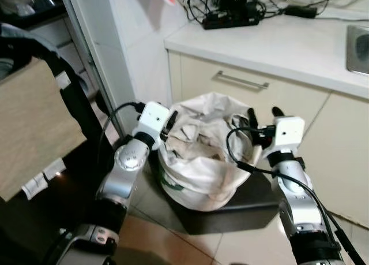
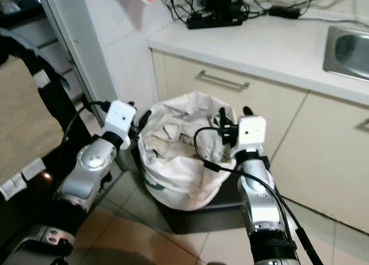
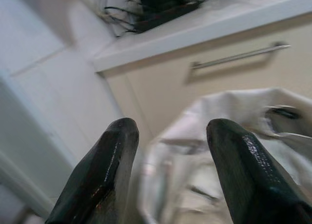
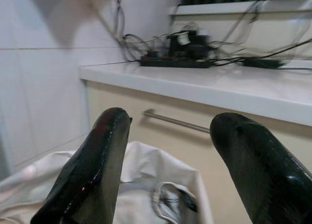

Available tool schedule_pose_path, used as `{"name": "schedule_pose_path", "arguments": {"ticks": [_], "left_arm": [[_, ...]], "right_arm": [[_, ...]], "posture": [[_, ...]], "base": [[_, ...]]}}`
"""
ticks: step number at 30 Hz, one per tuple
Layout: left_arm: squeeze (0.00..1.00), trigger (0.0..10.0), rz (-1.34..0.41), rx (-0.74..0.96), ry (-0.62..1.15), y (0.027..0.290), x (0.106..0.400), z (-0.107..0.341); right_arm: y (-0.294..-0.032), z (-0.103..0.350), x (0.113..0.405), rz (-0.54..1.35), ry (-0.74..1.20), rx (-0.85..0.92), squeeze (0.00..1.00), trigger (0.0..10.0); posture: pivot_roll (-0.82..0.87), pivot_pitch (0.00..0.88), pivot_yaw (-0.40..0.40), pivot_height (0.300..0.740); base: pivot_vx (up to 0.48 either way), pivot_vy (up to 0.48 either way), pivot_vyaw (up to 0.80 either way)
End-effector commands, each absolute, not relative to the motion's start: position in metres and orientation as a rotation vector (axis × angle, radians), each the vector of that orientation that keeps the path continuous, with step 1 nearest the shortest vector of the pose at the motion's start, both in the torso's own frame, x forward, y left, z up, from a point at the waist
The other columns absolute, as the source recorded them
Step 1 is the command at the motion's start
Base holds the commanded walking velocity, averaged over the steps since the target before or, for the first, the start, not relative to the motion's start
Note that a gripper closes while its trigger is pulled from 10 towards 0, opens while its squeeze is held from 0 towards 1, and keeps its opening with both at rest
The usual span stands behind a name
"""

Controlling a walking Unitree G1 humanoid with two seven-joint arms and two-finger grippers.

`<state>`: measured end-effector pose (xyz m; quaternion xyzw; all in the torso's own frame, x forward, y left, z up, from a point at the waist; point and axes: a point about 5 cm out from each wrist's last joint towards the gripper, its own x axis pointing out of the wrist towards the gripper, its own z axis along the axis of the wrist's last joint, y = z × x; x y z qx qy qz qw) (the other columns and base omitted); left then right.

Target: Clothes washing

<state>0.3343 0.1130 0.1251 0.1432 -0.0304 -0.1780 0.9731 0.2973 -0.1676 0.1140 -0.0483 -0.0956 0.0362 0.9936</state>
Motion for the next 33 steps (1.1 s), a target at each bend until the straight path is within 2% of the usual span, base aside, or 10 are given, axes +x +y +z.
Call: {"name": "schedule_pose_path", "arguments": {"ticks": [1, 7, 15, 19, 20, 23, 24, 26, 32, 33], "left_arm": [[0.0, 10.0, -0.399, 0.3, -0.083, 0.102, 0.337, 0.131], [0.0, 10.0, -0.417, 0.33, -0.095, 0.1, 0.338, 0.133], [0.0, 10.0, -0.494, 0.463, -0.076, 0.109, 0.361, 0.152], [0.0, 10.0, -0.611, 0.601, 0.054, 0.103, 0.384, 0.157], [0.0, 10.0, -0.623, 0.631, 0.079, 0.101, 0.386, 0.157], [0.0, 10.0, -0.647, 0.655, 0.127, 0.099, 0.389, 0.155], [0.0, 10.0, -0.657, 0.683, 0.163, 0.099, 0.391, 0.155], [0.0, 10.0, -0.68, 0.694, 0.2, 0.1, 0.393, 0.157], [0.0, 10.0, -0.754, 0.691, 0.277, 0.101, 0.395, 0.161], [1.0, 10.0, -0.747, 0.705, 0.282, 0.099, 0.397, 0.162]], "right_arm": [[-0.178, 0.118, 0.296, 0.051, -0.204, -0.124, 0.0, 10.0], [-0.18, 0.117, 0.295, 0.038, -0.194, -0.127, 0.0, 10.0], [-0.184, 0.12, 0.286, 0.021, -0.2, -0.12, 0.0, 10.0], [-0.184, 0.12, 0.261, 0.027, -0.195, -0.128, 0.0, 10.0], [-0.186, 0.122, 0.252, 0.024, -0.192, -0.125, 0.0, 10.0], [-0.19, 0.123, 0.245, 0.018, -0.181, -0.119, 0.0, 10.0], [-0.194, 0.128, 0.231, 0.013, -0.174, -0.116, 0.0, 10.0], [-0.198, 0.133, 0.215, 0.011, -0.163, -0.127, 0.0, 10.0], [-0.209, 0.141, 0.185, -0.022, -0.131, -0.164, 0.0, 10.0], [-0.215, 0.141, 0.172, -0.05, -0.106, -0.173, 0.0, 10.0]], "posture": [[-0.16, 0.0, 0.066, 0.726], [-0.16, 0.0, 0.071, 0.726], [-0.2, 0.0, 0.097, 0.726], [-0.27, 0.015, 0.141, 0.726], [-0.31, 0.062, 0.172, 0.726], [-0.32, 0.075, 0.18, 0.726], [-0.38, 0.139, 0.213, 0.726], [-0.43, 0.176, 0.231, 0.726], [-0.47, 0.21, 0.249, 0.726], [-0.51, 0.236, 0.263, 0.726]], "base": [[0.48, 0.0, 0.0], [0.48, 0.0, 0.0], [0.0, 0.0, 0.0], [0.0, 0.0, 0.0], [0.0, 0.0, 0.0], [0.0, 0.0, 0.0], [0.0, 0.0, 0.0], [0.0, 0.0, 0.0], [0.0, 0.0, 0.0], [0.0, 0.0, 0.0]]}}
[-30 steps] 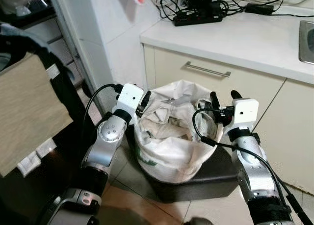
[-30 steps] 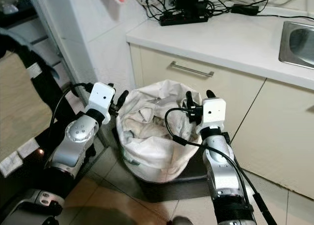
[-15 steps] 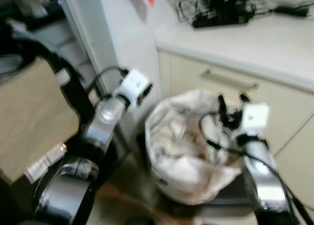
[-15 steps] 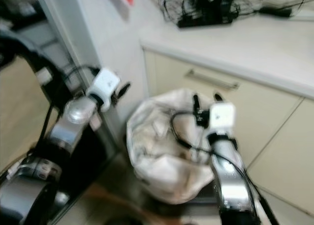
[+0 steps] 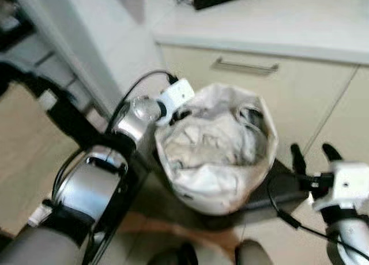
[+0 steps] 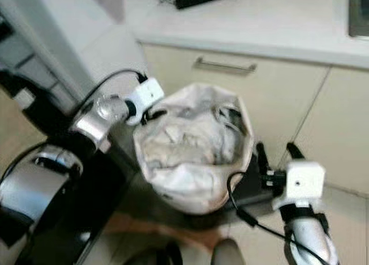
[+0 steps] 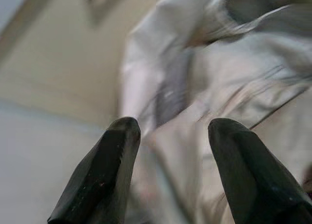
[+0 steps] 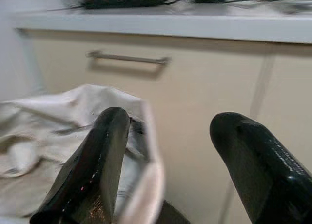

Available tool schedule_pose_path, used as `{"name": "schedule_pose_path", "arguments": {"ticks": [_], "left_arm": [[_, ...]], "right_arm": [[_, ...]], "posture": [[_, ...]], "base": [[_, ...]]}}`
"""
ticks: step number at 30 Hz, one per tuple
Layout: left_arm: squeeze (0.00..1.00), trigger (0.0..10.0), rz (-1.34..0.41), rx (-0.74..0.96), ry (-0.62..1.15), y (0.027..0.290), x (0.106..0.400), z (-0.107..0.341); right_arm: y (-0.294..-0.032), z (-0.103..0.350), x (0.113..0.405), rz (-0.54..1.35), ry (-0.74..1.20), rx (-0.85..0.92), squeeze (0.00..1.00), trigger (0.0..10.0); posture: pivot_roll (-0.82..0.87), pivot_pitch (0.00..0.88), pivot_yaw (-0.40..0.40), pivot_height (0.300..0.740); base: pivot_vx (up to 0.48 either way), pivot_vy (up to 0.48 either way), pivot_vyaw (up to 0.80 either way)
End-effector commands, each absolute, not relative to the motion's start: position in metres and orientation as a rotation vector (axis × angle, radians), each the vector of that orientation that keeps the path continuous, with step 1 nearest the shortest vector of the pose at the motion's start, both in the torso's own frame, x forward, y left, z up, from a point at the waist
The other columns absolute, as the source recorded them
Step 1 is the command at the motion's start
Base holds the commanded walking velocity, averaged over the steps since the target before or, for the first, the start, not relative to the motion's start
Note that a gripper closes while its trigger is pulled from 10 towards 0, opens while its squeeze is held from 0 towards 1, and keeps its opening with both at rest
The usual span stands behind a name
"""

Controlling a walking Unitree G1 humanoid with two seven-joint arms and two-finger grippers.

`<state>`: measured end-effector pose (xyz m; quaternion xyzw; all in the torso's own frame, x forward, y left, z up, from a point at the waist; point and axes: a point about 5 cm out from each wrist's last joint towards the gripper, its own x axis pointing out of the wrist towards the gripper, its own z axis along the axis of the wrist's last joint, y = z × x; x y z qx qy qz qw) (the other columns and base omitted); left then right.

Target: Clothes washing

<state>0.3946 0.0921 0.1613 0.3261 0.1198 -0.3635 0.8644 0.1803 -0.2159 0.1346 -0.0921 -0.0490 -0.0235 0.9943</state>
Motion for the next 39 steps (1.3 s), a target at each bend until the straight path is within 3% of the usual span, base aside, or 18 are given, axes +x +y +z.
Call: {"name": "schedule_pose_path", "arguments": {"ticks": [1, 4, 17, 18, 27, 39], "left_arm": [[1.0, 10.0, -0.747, 0.705, 0.282, 0.099, 0.397, 0.162], [1.0, 10.0, -0.704, 0.781, 0.278, 0.094, 0.397, 0.157], [1.0, 10.0, -0.596, 0.922, 0.321, 0.115, 0.401, 0.155], [0.0, 10.0, -0.589, 0.936, 0.326, 0.119, 0.402, 0.156], [0.0, 10.0, -0.552, 1.025, 0.36, 0.141, 0.404, 0.16], [0.0, 10.0, -0.598, 1.064, 0.416, 0.141, 0.394, 0.136]], "right_arm": [[-0.215, 0.141, 0.172, -0.05, -0.106, -0.173, 0.0, 10.0], [-0.218, 0.145, 0.146, -0.098, -0.048, -0.178, 0.0, 10.0], [-0.213, 0.152, 0.12, -0.104, 0.036, -0.175, 0.0, 10.0], [-0.212, 0.152, 0.12, -0.103, 0.041, -0.175, 0.0, 10.0], [-0.212, 0.151, 0.124, -0.076, 0.062, -0.172, 0.0, 10.0], [-0.209, 0.148, 0.126, -0.056, 0.082, -0.165, 0.0, 10.0]], "posture": [[-0.51, 0.236, 0.263, 0.726], [-0.54, 0.258, 0.275, 0.726], [-0.58, 0.315, 0.264, 0.726], [-0.57, 0.316, 0.258, 0.726], [-0.55, 0.318, 0.239, 0.726], [-0.55, 0.326, 0.231, 0.726]], "base": [[0.0, 0.0, 0.0], [0.0, 0.0, 0.0], [0.0, 0.0, 0.0], [0.0, 0.0, 0.0], [0.0, 0.0, 0.0], [0.0, 0.0, 0.0]]}}
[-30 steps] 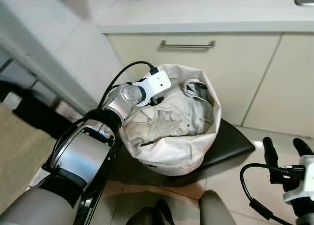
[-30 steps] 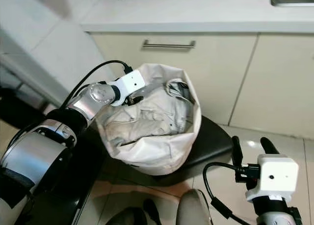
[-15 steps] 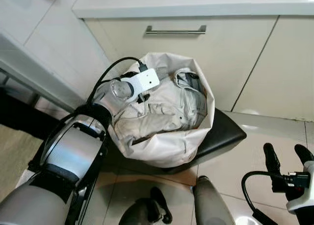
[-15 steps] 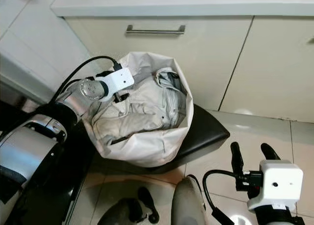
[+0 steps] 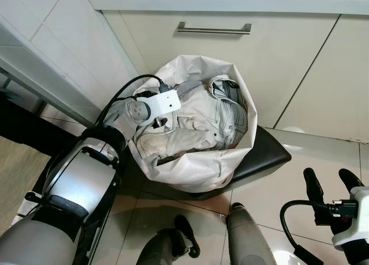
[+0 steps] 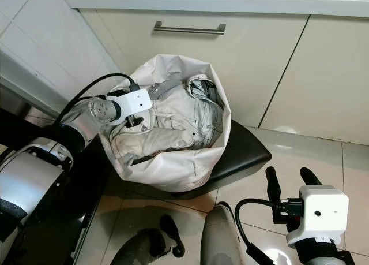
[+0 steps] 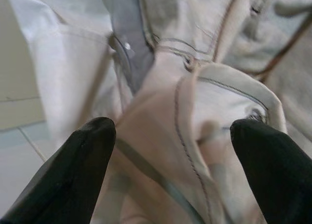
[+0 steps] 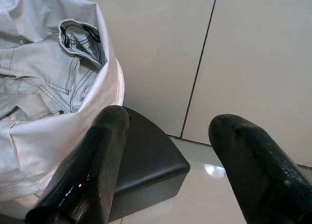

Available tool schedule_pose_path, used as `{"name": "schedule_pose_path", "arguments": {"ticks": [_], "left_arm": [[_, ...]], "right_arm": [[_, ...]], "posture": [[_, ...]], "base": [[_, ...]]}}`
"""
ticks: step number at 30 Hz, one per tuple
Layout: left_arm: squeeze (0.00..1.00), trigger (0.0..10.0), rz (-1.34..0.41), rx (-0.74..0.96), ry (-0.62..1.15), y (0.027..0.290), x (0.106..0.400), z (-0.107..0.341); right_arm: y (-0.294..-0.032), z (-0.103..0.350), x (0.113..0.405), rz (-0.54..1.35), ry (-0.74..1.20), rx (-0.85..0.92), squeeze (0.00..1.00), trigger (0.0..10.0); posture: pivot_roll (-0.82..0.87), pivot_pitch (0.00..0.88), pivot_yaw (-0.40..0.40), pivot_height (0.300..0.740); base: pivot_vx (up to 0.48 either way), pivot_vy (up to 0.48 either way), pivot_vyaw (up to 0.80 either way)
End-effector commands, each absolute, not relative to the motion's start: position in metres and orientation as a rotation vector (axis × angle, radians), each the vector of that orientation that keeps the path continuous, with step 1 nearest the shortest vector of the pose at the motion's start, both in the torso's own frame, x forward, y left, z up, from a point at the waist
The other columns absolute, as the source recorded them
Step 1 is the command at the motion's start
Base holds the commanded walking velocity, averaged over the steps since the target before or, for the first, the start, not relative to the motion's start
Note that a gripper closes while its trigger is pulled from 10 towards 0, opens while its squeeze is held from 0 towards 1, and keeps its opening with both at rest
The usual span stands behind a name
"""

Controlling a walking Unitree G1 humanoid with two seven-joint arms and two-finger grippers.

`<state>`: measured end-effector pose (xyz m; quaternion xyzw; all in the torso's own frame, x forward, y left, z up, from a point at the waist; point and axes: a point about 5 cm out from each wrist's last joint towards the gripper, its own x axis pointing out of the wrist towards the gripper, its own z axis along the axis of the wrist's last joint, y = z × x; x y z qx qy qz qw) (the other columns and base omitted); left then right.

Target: Clothes washing

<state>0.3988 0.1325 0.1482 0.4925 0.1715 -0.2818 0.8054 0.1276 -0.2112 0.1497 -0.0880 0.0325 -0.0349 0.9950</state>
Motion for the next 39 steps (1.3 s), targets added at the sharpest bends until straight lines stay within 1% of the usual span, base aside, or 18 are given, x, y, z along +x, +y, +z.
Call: {"name": "schedule_pose_path", "arguments": {"ticks": [1, 4, 5, 7, 8, 11, 15, 16, 18, 21, 23, 26, 32, 36, 39], "left_arm": [[0.0, 10.0, -0.596, 1.062, 0.41, 0.139, 0.394, 0.135], [0.0, 10.0, -0.585, 1.071, 0.386, 0.134, 0.393, 0.131], [0.0, 10.0, -0.575, 1.097, 0.338, 0.128, 0.392, 0.129], [0.0, 10.0, -0.565, 1.14, 0.3, 0.123, 0.391, 0.126], [0.0, 10.0, -0.556, 1.201, 0.258, 0.119, 0.39, 0.123], [0.0, 10.0, -0.558, 1.229, 0.22, 0.113, 0.387, 0.119], [0.0, 10.0, -0.572, 1.219, 0.233, 0.11, 0.383, 0.11], [0.0, 0.0, -0.59, 1.195, 0.249, 0.108, 0.38, 0.105], [0.0, 0.0, -0.58, 1.196, 0.249, 0.108, 0.379, 0.103], [0.0, 0.0, -0.563, 1.228, 0.239, 0.11, 0.379, 0.102], [0.0, 0.0, -0.551, 1.279, 0.214, 0.112, 0.378, 0.1], [0.0, 0.0, -0.553, 1.299, 0.207, 0.113, 0.377, 0.098], [0.0, 0.0, -0.522, 1.285, 0.211, 0.117, 0.375, 0.094], [0.0, 0.0, -0.44, 1.289, 0.151, 0.116, 0.38, 0.103], [0.0, 0.0, -0.429, 1.288, 0.133, 0.115, 0.382, 0.107]], "right_arm": [[-0.209, 0.148, 0.126, -0.056, 0.083, -0.166, 0.0, 10.0], [-0.209, 0.148, 0.126, -0.055, 0.086, -0.169, 0.0, 10.0], [-0.209, 0.149, 0.126, -0.054, 0.087, -0.173, 0.0, 10.0], [-0.209, 0.149, 0.126, -0.055, 0.089, -0.177, 0.0, 10.0], [-0.21, 0.149, 0.125, -0.054, 0.089, -0.183, 0.0, 10.0], [-0.21, 0.149, 0.125, -0.053, 0.092, -0.188, 0.0, 10.0], [-0.209, 0.149, 0.124, -0.049, 0.096, -0.192, 0.0, 10.0], [-0.209, 0.149, 0.124, -0.048, 0.097, -0.194, 0.0, 10.0], [-0.21, 0.148, 0.125, -0.047, 0.097, -0.196, 0.0, 10.0], [-0.21, 0.148, 0.126, -0.047, 0.097, -0.197, 0.0, 10.0], [-0.21, 0.147, 0.127, -0.045, 0.097, -0.199, 0.0, 10.0], [-0.209, 0.146, 0.128, -0.043, 0.099, -0.2, 0.0, 10.0], [-0.209, 0.145, 0.133, -0.036, 0.092, -0.209, 0.0, 10.0], [-0.213, 0.146, 0.133, -0.058, 0.082, -0.218, 0.0, 10.0], [-0.213, 0.145, 0.131, -0.065, 0.087, -0.225, 0.0, 10.0]], "posture": [[-0.55, 0.326, 0.231, 0.726], [-0.56, 0.328, 0.229, 0.726], [-0.56, 0.329, 0.226, 0.726], [-0.57, 0.33, 0.226, 0.726], [-0.57, 0.331, 0.224, 0.726], [-0.57, 0.333, 0.222, 0.726], [-0.58, 0.334, 0.22, 0.726], [-0.58, 0.331, 0.218, 0.726], [-0.58, 0.33, 0.218, 0.726], [-0.58, 0.325, 0.218, 0.726], [-0.58, 0.32, 0.218, 0.726], [-0.58, 0.314, 0.216, 0.726], [-0.59, 0.286, 0.225, 0.726], [-0.61, 0.275, 0.234, 0.726], [-0.62, 0.273, 0.237, 0.726]], "base": [[0.0, 0.0, 0.0], [0.0, 0.0, 0.0], [0.0, 0.0, 0.0], [0.0, 0.0, 0.0], [0.0, 0.0, 0.0], [0.0, 0.0, 0.0], [0.0, 0.0, 0.0], [0.0, 0.0, 0.0], [0.0, 0.0, 0.0], [0.0, 0.0, 0.0], [0.0, 0.0, 0.0], [0.0, 0.0, 0.0], [0.0, 0.0, 0.0], [0.0, 0.0, 0.0], [0.0, 0.0, 0.0]]}}
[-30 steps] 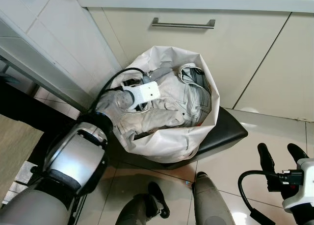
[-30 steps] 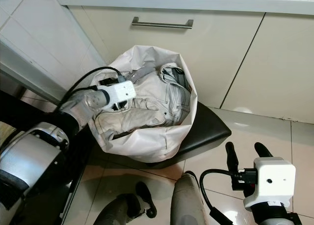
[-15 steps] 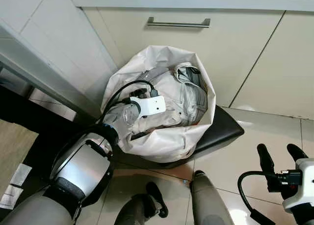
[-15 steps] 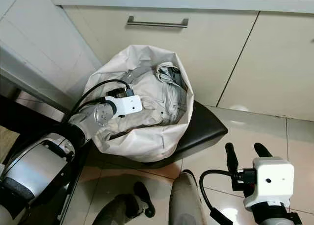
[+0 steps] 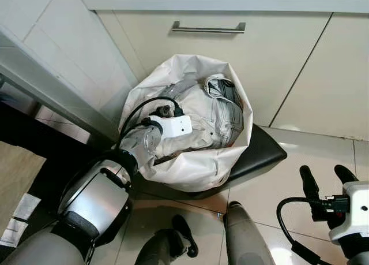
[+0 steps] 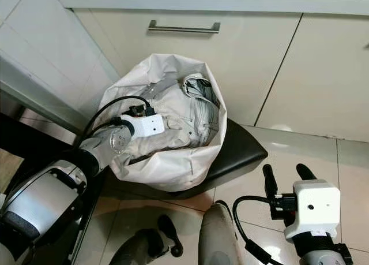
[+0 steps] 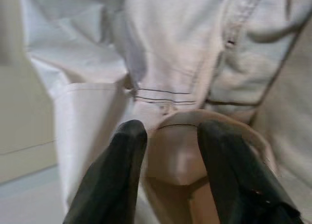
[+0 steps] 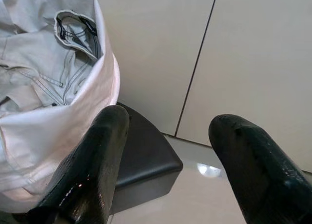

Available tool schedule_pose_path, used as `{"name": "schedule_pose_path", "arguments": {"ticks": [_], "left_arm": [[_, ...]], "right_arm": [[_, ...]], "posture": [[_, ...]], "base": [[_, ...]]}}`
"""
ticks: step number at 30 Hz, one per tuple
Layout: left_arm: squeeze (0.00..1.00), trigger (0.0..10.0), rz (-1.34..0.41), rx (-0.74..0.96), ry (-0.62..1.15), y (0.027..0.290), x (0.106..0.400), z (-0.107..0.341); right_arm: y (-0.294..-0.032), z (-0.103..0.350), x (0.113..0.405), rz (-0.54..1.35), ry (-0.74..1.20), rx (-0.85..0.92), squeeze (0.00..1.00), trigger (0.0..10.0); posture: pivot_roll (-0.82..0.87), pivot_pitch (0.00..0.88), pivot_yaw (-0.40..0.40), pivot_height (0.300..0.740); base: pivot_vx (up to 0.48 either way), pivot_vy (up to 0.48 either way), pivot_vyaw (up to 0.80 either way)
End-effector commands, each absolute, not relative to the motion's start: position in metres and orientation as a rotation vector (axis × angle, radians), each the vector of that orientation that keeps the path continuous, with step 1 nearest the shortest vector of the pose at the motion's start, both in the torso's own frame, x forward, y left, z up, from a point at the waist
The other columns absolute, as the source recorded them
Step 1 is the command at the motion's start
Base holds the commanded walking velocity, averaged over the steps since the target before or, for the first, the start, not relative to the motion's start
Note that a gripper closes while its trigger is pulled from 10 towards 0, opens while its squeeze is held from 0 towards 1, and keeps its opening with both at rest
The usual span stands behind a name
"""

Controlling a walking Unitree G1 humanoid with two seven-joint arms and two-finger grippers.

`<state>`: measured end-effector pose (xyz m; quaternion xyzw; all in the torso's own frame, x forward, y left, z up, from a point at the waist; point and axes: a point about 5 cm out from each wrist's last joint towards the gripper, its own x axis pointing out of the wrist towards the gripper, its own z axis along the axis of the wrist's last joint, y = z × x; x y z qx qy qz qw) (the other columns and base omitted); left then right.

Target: Clothes washing

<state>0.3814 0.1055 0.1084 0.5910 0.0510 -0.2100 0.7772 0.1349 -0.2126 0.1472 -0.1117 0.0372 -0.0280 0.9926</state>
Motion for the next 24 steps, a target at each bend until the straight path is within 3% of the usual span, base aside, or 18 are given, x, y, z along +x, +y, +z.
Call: {"name": "schedule_pose_path", "arguments": {"ticks": [1, 10, 11, 17, 24], "left_arm": [[0.0, 0.0, -0.429, 1.285, 0.138, 0.115, 0.382, 0.107], [0.0, 0.0, -0.337, 1.237, 0.116, 0.124, 0.393, 0.128], [1.0, 10.0, -0.311, 1.209, 0.126, 0.128, 0.395, 0.133], [1.0, 10.0, -0.239, 1.236, 0.201, 0.15, 0.4, 0.142], [1.0, 10.0, -0.281, 1.292, 0.281, 0.158, 0.404, 0.152]], "right_arm": [[-0.213, 0.144, 0.131, -0.067, 0.089, -0.226, 0.0, 10.0], [-0.213, 0.142, 0.135, -0.072, 0.084, -0.231, 0.0, 10.0], [-0.212, 0.142, 0.135, -0.071, 0.083, -0.23, 0.0, 10.0], [-0.21, 0.14, 0.138, -0.065, 0.078, -0.226, 0.0, 10.0], [-0.208, 0.138, 0.134, -0.073, 0.084, -0.217, 0.0, 10.0]], "posture": [[-0.62, 0.271, 0.24, 0.726], [-0.6, 0.269, 0.241, 0.726], [-0.6, 0.268, 0.24, 0.726], [-0.59, 0.269, 0.249, 0.726], [-0.59, 0.277, 0.261, 0.726]], "base": [[0.0, 0.0, 0.0], [0.0, 0.0, 0.0], [0.0, 0.0, 0.0], [0.0, 0.0, 0.0], [0.0, 0.0, 0.0]]}}
